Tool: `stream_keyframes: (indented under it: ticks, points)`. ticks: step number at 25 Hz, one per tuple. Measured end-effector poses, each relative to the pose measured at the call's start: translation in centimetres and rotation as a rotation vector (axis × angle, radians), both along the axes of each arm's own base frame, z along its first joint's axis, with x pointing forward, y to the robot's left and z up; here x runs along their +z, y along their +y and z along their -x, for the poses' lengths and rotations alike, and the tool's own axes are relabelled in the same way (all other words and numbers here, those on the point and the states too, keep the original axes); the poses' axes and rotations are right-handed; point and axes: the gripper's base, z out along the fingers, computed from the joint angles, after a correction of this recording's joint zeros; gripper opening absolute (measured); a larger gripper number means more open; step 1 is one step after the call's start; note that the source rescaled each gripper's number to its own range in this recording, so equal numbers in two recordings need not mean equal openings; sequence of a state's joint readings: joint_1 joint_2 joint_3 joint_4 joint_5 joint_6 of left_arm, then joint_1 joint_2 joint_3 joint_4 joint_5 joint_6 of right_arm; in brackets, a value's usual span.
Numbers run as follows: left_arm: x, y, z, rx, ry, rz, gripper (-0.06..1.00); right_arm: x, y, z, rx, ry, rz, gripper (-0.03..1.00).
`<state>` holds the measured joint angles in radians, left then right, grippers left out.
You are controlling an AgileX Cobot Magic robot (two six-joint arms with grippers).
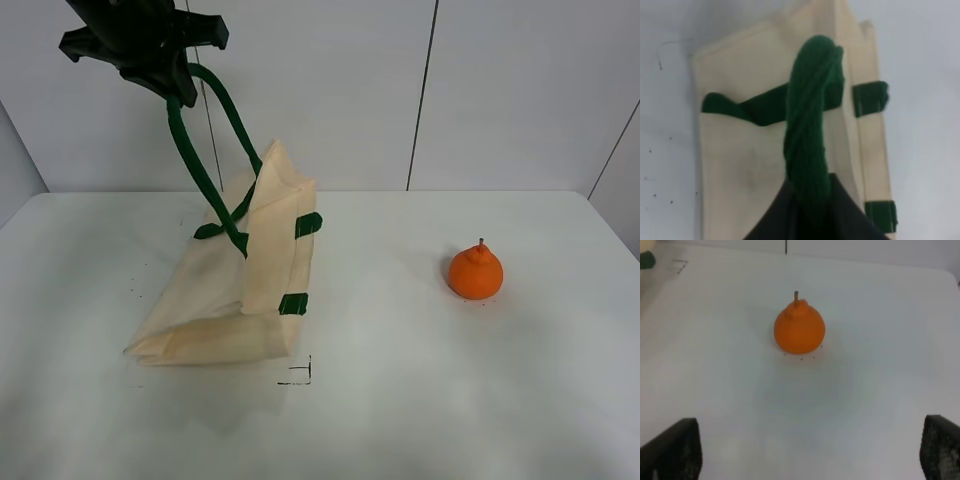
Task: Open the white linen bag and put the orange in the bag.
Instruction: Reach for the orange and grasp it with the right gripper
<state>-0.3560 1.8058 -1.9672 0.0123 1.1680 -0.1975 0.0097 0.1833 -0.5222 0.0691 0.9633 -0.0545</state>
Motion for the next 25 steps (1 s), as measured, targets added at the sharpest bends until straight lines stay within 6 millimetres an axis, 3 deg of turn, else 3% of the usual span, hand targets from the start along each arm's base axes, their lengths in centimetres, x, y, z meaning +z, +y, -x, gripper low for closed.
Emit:
stream_keyframes:
  ticks: [6,10,14,15,18,21,25]
  points:
    - [0.6,0.2,0.5,0.0,-0.012,0.004,0.0,1.1,0.2,-9.4,0.003,0.184,-0.01,1.0]
    - [0.6,0.1,0.5,-0.003,-0.007,0.015,0.0,0.0,0.5,-17.9,0.005,0.386,-0.027,1.0]
    - [0.6,0.0,0.5,-0.006,-0.004,0.024,0.0,-2.7,0.8,-26.2,0.043,0.599,-0.002,1.0]
    - [0.6,0.0,0.5,-0.006,-0.004,0.024,0.0,-2.7,0.8,-26.2,0.043,0.599,-0.002,1.0]
    - [0.6,0.0,0.5,-0.006,-0.004,0.024,0.0,-5.6,1.3,-32.7,0.063,0.739,-0.031,1.0]
    - [0.6,0.0,0.6,-0.007,-0.002,0.029,0.0,-7.9,2.0,-35.7,0.088,0.787,0.001,1.0]
    - [0.7,-0.1,0.6,-0.009,-0.002,0.035,0.0,-11.2,2.5,-38.3,0.077,0.792,0.025,1.0]
